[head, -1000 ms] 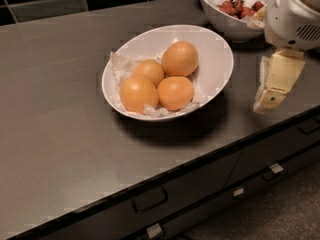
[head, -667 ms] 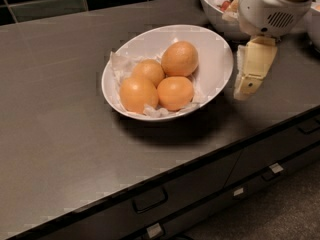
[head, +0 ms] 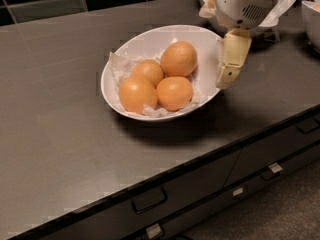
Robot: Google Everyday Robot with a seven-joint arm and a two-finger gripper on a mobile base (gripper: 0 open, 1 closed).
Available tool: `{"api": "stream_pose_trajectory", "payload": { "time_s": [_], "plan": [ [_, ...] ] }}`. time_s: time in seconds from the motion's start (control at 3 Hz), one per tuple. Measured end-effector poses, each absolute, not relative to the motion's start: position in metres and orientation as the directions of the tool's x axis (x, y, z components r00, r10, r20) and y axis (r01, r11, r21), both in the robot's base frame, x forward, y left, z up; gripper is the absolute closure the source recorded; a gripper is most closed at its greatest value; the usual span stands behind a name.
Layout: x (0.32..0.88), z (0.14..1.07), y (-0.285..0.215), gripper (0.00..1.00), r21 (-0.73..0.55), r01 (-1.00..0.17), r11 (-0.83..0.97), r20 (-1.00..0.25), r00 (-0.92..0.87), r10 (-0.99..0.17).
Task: Pick orange from white bowl
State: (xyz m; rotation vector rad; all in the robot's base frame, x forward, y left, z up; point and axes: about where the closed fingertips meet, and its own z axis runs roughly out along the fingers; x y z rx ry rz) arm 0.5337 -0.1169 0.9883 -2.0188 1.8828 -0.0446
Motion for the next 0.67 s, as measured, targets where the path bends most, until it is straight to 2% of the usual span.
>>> {"api": "stream_pose_trajectory", "payload": {
  "time_s": [0.67],
  "plan": [
    [0.566, 0.972, -0.095, 0.02, -0.257, -0.96, -0.106, -0.282, 0.18, -0.943]
  ]
}}
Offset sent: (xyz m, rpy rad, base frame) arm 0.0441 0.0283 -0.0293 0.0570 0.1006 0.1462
